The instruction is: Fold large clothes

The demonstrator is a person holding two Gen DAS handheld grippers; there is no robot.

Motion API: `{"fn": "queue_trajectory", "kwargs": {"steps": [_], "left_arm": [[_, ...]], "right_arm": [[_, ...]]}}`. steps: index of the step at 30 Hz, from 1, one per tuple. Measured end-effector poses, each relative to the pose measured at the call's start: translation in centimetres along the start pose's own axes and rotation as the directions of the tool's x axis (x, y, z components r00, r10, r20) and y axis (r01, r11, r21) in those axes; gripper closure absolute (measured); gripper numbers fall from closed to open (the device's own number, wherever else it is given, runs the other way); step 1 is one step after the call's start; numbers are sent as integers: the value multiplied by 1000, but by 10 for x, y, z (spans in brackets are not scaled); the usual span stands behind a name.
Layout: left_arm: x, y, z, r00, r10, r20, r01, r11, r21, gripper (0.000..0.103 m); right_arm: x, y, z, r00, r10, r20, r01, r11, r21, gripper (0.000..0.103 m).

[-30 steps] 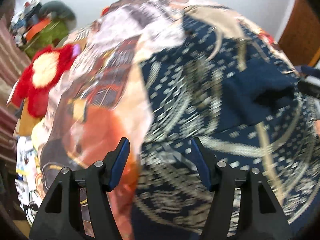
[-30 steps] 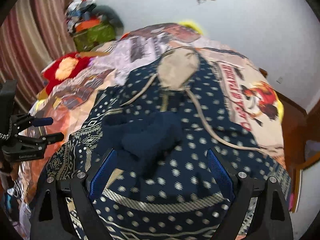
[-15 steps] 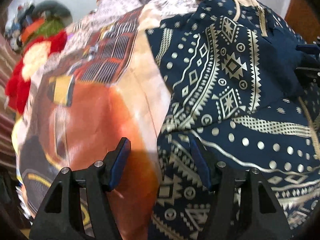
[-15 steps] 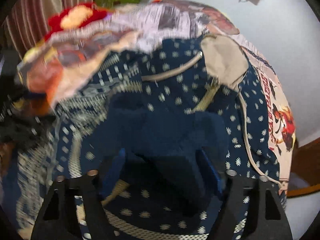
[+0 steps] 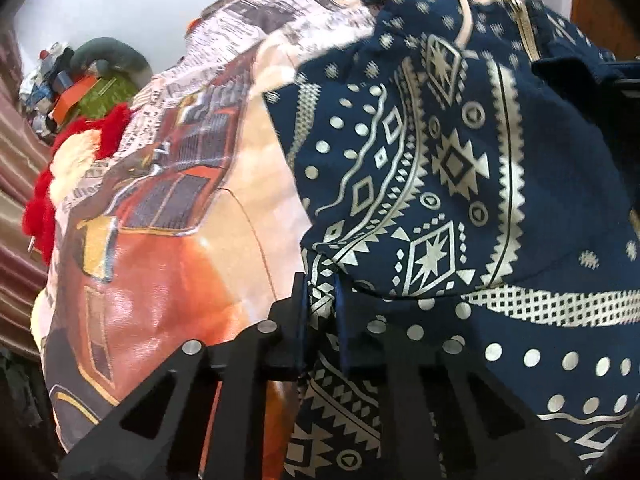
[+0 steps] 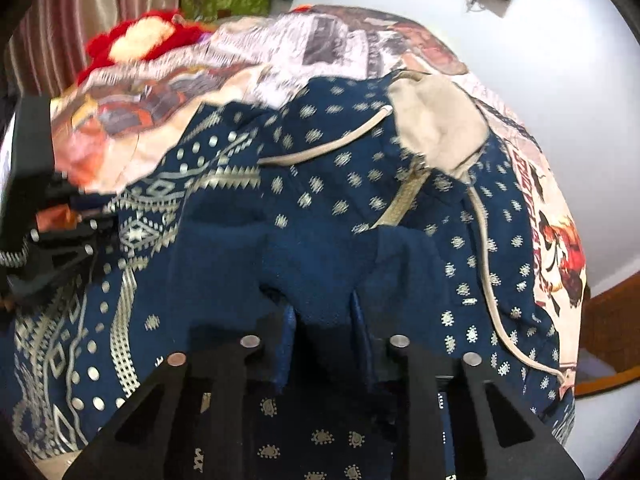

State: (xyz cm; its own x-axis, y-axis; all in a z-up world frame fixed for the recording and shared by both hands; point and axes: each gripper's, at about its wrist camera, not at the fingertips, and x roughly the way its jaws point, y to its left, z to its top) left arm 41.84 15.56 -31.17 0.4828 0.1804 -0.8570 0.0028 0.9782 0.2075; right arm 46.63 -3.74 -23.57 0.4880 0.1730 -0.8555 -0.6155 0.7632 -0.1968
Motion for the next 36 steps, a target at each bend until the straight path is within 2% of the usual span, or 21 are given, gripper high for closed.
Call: {"fn": "queue_trajectory", "kwargs": {"steps": [3, 6, 12, 18, 22, 25, 28, 30, 31, 32, 33, 34, 36], "left_arm": [[-16, 17, -2, 1000, -13, 19, 14, 997, -81, 92], [-27, 31, -4, 999, -12, 39, 16, 993, -115, 92], [-34, 32, -5, 998, -54, 25, 57, 993, -100, 92], [-22, 30, -8, 996, -75, -46, 68, 989, -129, 92], [-6, 37, -16, 989, -108, -103, 90, 981, -170, 91], [-4, 41, -21, 985, -146, -95, 126, 973, -194, 91], [-3, 41, -23, 984, -149, -97, 129, 974, -185, 89], [-2, 38, -23, 985, -142, -99, 124, 978, -171, 87], [-1, 37, -23, 985, -138, -99, 121, 979, -162, 86], [0, 35, -22, 986, -135, -99, 118, 981, -154, 85], [1, 34, -22, 986, -132, -98, 117, 982, -147, 84], [2, 29, -22, 987, -131, -96, 116, 983, -143, 81], [3, 25, -22, 987, -132, -91, 119, 984, -129, 76]], "right_arm": [[-16, -14, 1, 999, 13, 50, -17, 997, 74, 84], [-36, -32, -2, 995, 6, 98, -21, 989, 146, 86], [-72, -73, -20, 988, -16, 154, -28, 959, 280, 91], [-90, -116, -47, 988, -40, 148, -21, 921, 389, 92], [-95, -138, -73, 991, -50, 128, -14, 891, 453, 92], [-92, -152, -90, 995, -31, 100, -24, 863, 504, 91], [-88, -160, -99, 995, 15, 96, -65, 842, 536, 90], [-82, -166, -99, 996, 54, 76, -87, 824, 559, 84], [-79, -167, -99, 995, 66, 69, -94, 818, 568, 69], [-75, -168, -98, 995, 75, 67, -99, 810, 578, 44], [-73, -168, -98, 994, 75, 78, -106, 802, 588, 33], [-71, -168, -98, 992, 73, 105, -122, 792, 598, 27], [-62, -167, -96, 989, 98, 110, -145, 779, 610, 27]]}}
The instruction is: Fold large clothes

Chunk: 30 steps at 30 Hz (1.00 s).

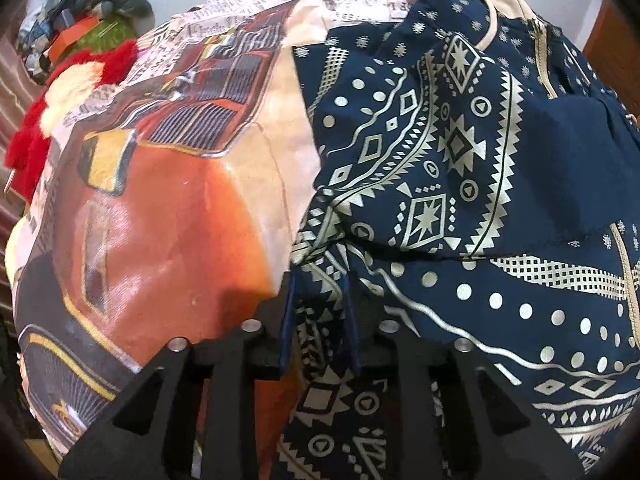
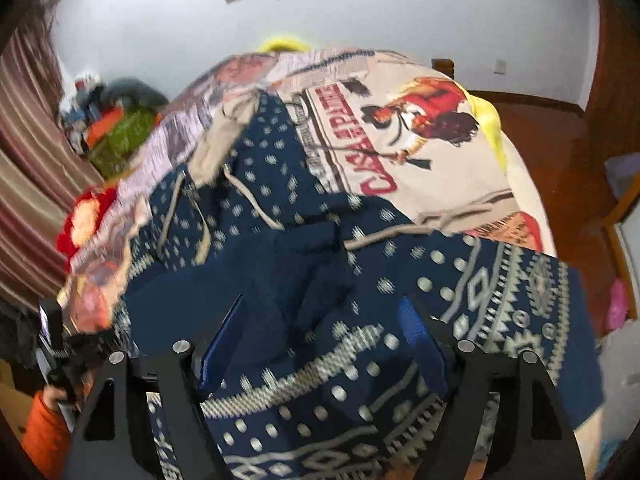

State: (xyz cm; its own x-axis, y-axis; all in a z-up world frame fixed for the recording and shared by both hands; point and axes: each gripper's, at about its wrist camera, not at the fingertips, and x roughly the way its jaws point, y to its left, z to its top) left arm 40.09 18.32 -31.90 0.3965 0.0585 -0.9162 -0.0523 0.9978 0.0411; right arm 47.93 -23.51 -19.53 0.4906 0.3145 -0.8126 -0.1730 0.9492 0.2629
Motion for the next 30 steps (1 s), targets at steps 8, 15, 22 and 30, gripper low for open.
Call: {"fn": "queue_trajectory", "kwargs": {"steps": [8, 15, 22, 30], "left_arm": [[8, -18, 13, 995, 77, 58, -80, 995, 55, 75], [8, -9, 20, 992, 89, 88, -91, 996, 10, 89], [-31, 2, 10, 985, 79, 151, -75, 997, -29, 94], [-61, 0, 2, 978, 104, 182, -103, 995, -15, 94]], "right_arm": [[50, 2, 1, 997, 19, -73, -13, 997, 73, 30], [63, 10, 2, 997, -52, -58, 54, 998, 23, 61], [44, 9, 1, 1000, -5, -26, 6, 999, 37, 88], [5, 15, -5, 998, -9, 56, 9, 1000, 10, 91]]}}
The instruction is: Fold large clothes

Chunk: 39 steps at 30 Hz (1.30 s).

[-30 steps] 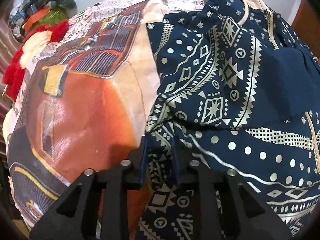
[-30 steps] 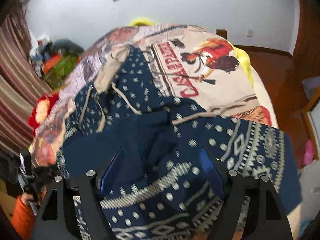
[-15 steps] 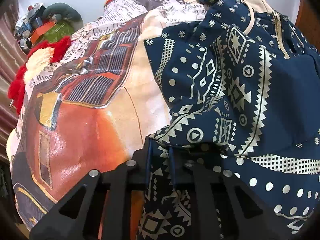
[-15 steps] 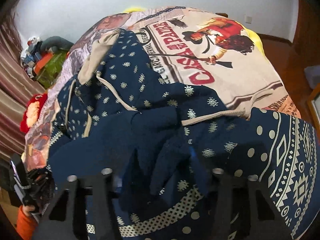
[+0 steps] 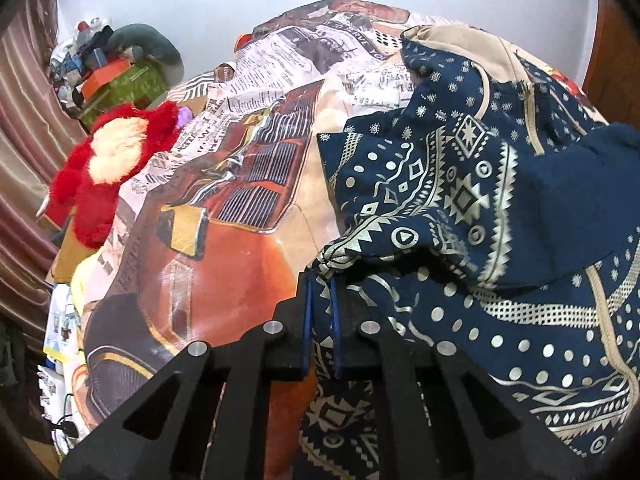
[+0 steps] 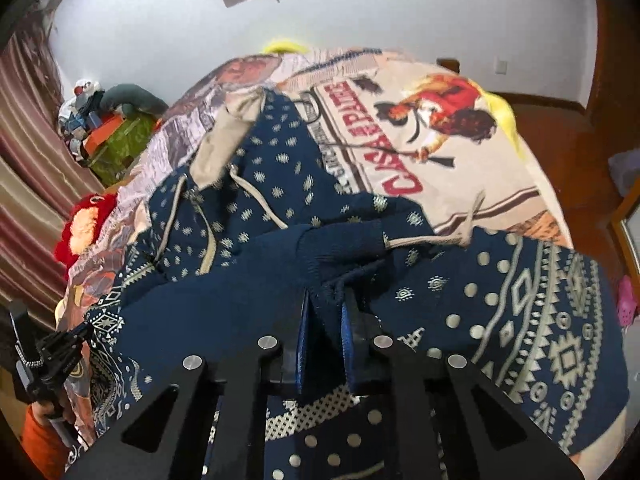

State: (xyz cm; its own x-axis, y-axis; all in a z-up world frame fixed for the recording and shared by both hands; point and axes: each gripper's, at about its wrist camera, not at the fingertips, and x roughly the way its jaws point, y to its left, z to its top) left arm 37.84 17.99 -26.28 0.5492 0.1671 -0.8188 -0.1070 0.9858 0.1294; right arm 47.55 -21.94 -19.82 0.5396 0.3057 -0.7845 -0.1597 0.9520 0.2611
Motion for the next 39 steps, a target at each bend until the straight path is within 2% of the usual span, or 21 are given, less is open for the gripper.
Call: {"fn": "queue_trajectory", "kwargs": {"steps": [5, 12, 18, 19, 21, 22, 23, 25, 30, 32, 34, 39], "left_arm": [[22, 0, -8, 997, 3, -73, -5, 1000, -19, 94], [44, -6, -15, 991, 18, -135, -22, 999, -30, 94], [42, -5, -18, 988, 8, -156, -11, 1000, -14, 92], [40, -5, -19, 987, 6, -162, -7, 1000, -8, 92], [34, -2, -22, 985, -8, -171, 7, 1000, -10, 86], [30, 2, -23, 984, -15, -175, 12, 1000, -18, 81], [26, 5, -23, 984, -20, -179, 15, 1000, -28, 78], [18, 13, -24, 983, -28, -183, 19, 998, -54, 69], [-8, 28, -14, 988, -47, -145, 33, 995, -98, 61], [-17, 29, -6, 991, -54, -120, 41, 993, -114, 50], [-22, 29, 5, 992, -74, -98, 61, 990, -131, 47], [-16, 10, 33, 987, -132, -90, 119, 982, -144, 47]], "right_arm": [[-25, -13, -5, 999, -23, 22, 22, 999, 23, 91], [-19, -32, -26, 995, -83, -46, 84, 996, 16, 91], [-17, -34, -28, 993, -82, -79, 83, 997, 4, 90], [-17, -32, -28, 992, -88, -94, 88, 996, -6, 85], [-19, -30, -30, 987, -109, -114, 107, 994, -30, 68], [-22, -30, -31, 987, -115, -113, 111, 993, -37, 52], [-25, -29, -32, 988, -114, -103, 111, 993, -42, 42], [-34, -28, -34, 990, -117, -80, 113, 992, -59, 40], [-59, -32, -34, 992, -117, -45, 114, 992, -62, 39], [-73, -40, -35, 993, -113, -23, 112, 993, -37, 39], [-84, -50, -35, 993, -114, -7, 114, 993, -8, 37], [-110, -92, -45, 989, -147, 12, 145, 985, 97, 32]]}}
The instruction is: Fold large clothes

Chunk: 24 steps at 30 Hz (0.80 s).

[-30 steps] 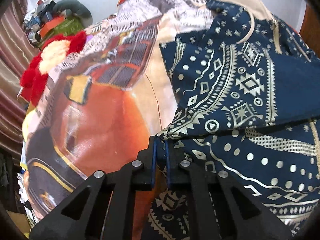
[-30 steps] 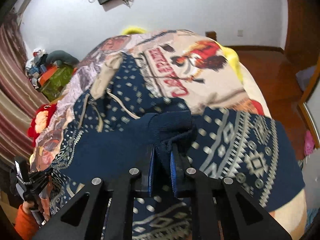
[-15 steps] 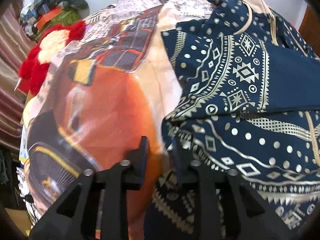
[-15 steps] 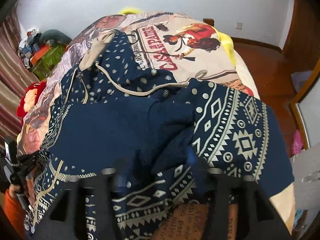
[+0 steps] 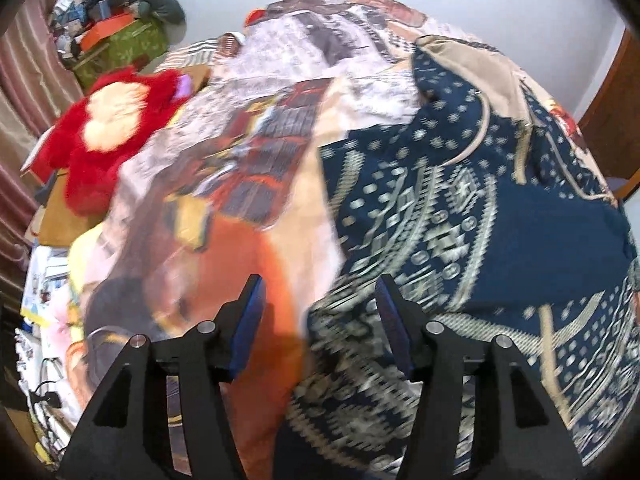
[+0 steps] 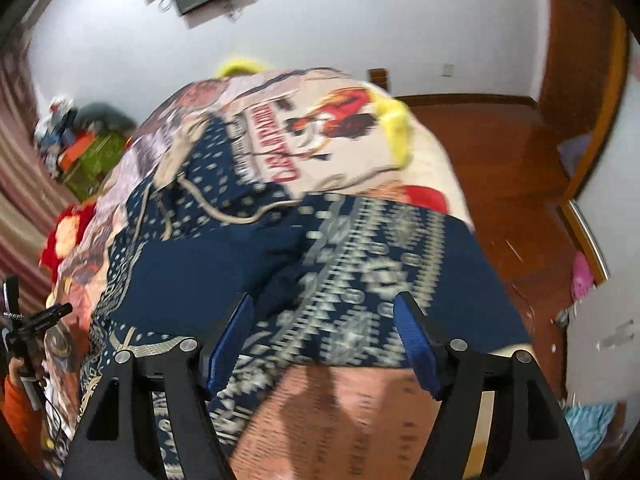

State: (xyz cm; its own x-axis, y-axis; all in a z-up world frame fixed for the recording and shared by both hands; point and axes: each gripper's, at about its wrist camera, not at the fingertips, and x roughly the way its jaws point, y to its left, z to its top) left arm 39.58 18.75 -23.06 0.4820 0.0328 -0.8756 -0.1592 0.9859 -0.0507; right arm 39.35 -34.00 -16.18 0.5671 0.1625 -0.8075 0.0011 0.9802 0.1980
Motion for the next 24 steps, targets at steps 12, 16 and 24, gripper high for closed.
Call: {"fn": "queue_trajectory", "kwargs": {"steps": [12, 16, 24], "left_arm": [[38, -128, 12, 982, -163, -98, 176, 972, 154, 46], [46, -159, 8, 980, -158, -123, 181, 960, 213, 46], [55, -179, 10, 982, -143, -126, 169, 958, 230, 46]], "right_arm": [[16, -112, -31, 992, 64, -107, -22, 935, 353, 32], [34, -133, -38, 984, 126, -124, -57, 891, 451, 32], [61, -150, -31, 980, 185, -75, -119, 841, 528, 31]]}}
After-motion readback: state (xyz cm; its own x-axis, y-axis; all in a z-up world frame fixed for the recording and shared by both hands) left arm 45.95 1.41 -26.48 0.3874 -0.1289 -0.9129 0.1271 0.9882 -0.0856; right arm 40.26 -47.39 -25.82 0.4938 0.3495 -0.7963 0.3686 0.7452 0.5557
